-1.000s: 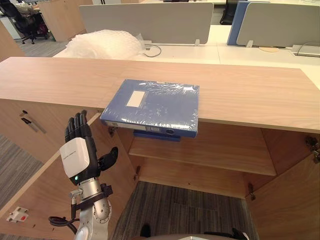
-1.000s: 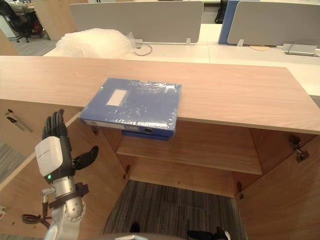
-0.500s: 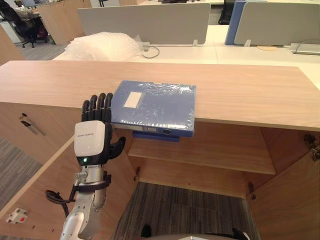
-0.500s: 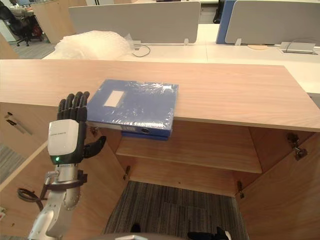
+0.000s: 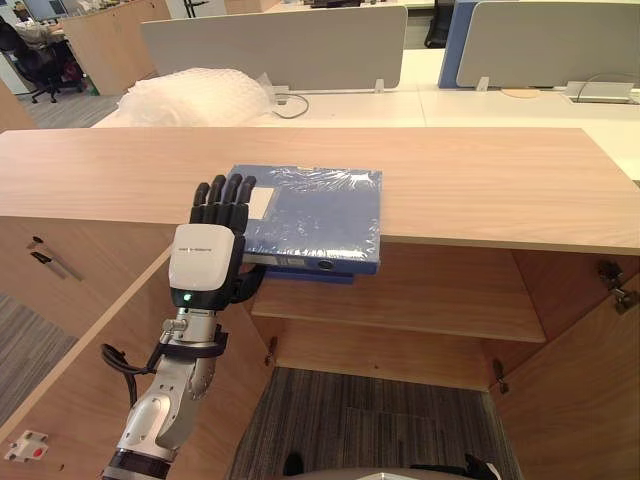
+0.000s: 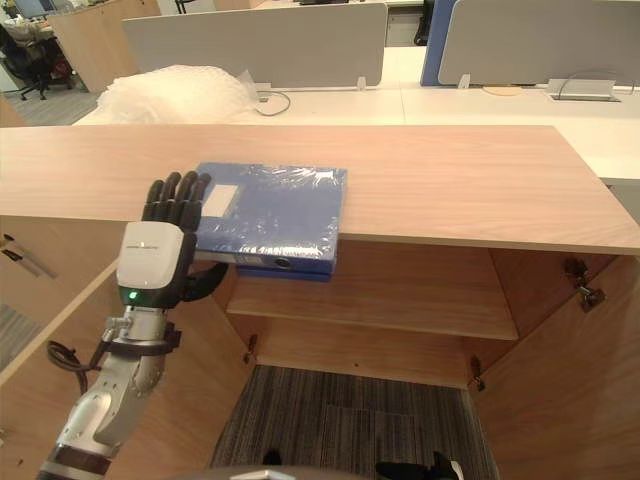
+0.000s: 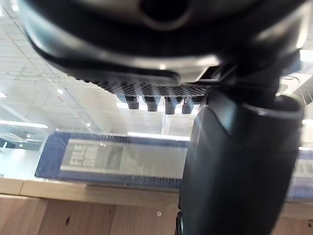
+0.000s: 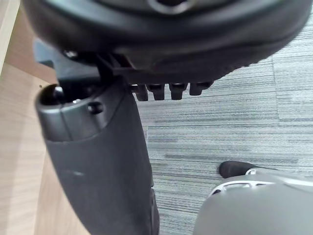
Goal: Walk over to the cabinet, pick up the folder, carry it to the office cabinet, place the folder inside the office cabinet, then close the office cabinet door
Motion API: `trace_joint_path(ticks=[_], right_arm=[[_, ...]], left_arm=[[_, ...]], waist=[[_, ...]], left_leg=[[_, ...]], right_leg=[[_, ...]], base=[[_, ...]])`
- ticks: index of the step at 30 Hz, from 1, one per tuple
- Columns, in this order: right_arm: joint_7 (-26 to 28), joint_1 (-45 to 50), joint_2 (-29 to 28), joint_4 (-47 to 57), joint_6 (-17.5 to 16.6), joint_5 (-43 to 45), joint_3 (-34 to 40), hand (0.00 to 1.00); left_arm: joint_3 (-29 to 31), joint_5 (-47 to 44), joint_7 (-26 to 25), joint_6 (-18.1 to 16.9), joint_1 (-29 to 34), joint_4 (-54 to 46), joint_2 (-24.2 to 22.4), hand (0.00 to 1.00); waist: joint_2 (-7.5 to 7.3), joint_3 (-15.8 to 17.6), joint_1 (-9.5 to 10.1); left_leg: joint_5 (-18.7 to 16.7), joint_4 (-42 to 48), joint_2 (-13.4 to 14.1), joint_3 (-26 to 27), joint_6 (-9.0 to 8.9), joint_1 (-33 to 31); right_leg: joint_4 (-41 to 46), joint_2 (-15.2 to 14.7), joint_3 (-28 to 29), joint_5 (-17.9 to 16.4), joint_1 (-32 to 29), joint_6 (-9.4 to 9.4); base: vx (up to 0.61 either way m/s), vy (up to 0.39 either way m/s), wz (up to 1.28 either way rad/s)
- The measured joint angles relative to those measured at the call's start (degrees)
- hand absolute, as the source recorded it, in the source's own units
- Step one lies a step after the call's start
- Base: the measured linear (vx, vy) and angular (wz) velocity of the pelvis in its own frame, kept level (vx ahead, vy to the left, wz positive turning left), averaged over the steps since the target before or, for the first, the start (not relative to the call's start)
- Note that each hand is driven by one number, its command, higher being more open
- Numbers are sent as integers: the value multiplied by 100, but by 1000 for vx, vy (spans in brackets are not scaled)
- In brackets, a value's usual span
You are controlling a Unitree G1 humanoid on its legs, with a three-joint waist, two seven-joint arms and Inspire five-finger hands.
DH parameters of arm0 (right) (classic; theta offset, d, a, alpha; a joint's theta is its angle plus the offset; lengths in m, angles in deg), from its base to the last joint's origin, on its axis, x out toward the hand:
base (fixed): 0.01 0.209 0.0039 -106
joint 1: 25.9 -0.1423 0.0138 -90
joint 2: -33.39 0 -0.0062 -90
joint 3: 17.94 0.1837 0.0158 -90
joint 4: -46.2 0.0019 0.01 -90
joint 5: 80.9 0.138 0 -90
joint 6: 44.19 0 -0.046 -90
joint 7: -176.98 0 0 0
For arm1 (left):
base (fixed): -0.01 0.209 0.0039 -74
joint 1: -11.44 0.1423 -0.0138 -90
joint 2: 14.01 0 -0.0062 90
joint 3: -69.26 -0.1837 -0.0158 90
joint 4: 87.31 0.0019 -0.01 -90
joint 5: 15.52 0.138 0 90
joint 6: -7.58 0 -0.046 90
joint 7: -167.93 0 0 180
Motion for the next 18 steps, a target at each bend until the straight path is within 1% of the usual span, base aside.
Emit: trace_joint_path(ticks=[3, 6, 7, 12, 18], right_arm=[[0, -1, -1, 2, 0, 1, 25, 100], [-2, 13, -19, 1, 2, 3, 215, 100], [0, 17, -18, 1, 3, 1, 214, 100], [19, 17, -19, 1, 3, -1, 215, 100], [48, 36, -27, 2, 13, -12, 235, 100]], left_arm=[[0, -7, 118, -8, -26, 272, 0, 100], [0, -11, 228, -4, -25, 401, -1, 100], [0, -18, 250, -6, -25, 408, -1, 0], [1, -133, 261, -8, -25, 454, -11, 0], [105, -136, 56, -15, -247, 359, -50, 0]], waist=[[0, 0, -3], [-3, 1, -12], [-3, 1, -13], [-8, -2, -23], [-24, -17, -35]], left_leg=[[0, 1, 11, 83, 0, 1], [0, 0, 15, 96, 0, 3], [0, 0, 18, 102, 0, 6], [0, -1, 44, 118, 1, 32], [-2, -2, 48, 120, -1, 42]], right_leg=[[4, 2, 69, 11, -38, -18], [4, 3, 78, 16, -41, -26], [6, 5, 80, 18, -42, -29], [21, 19, 114, 29, -42, -44], [23, 19, 130, 36, -40, -41]], base=[[-2, 3, -11], [-2, 1, -2], [0, 0, 0], [-15, 5, -2], [0, 0, 0]])
